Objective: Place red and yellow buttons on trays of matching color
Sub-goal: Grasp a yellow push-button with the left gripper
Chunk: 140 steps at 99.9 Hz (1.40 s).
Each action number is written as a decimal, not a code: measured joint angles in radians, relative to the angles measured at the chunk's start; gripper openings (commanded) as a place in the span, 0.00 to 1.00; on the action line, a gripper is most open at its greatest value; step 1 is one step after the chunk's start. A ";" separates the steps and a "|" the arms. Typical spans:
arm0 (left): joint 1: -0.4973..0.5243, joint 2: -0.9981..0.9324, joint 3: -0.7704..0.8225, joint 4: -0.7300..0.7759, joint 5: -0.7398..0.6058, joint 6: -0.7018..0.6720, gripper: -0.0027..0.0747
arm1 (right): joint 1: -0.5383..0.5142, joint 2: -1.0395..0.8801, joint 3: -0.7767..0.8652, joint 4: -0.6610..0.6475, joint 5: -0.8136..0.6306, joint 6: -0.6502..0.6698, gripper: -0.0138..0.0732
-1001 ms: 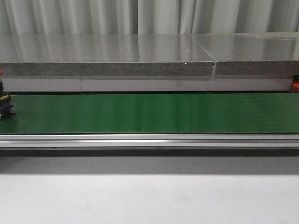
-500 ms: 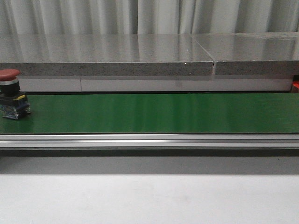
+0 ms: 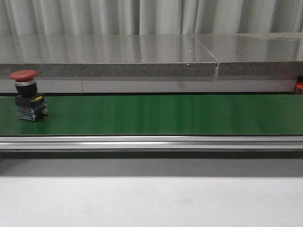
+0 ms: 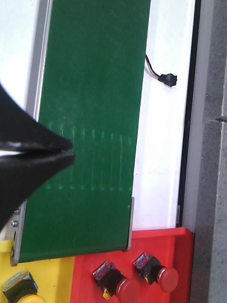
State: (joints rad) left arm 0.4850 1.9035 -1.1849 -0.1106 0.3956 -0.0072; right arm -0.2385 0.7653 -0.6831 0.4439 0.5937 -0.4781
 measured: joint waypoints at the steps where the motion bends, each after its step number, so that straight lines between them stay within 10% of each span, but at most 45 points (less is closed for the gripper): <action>1: 0.000 0.000 0.000 -0.002 0.000 0.000 0.47 | 0.000 0.000 0.000 0.000 0.000 0.000 0.08; 28: 0.000 -0.026 0.000 -0.002 0.004 0.000 0.01 | 0.000 0.000 0.000 0.000 0.000 0.000 0.08; 77: -0.082 -0.334 0.000 -0.008 0.114 -0.002 0.01 | 0.000 0.000 0.000 0.000 0.000 0.000 0.08; 140: -0.426 -0.517 0.068 -0.010 0.248 -0.002 0.01 | 0.000 0.000 0.000 0.000 0.000 0.000 0.08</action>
State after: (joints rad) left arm 0.0593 1.3860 -1.1173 -0.1203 0.6438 -0.0090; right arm -0.2385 0.7653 -0.6831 0.4439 0.5937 -0.4781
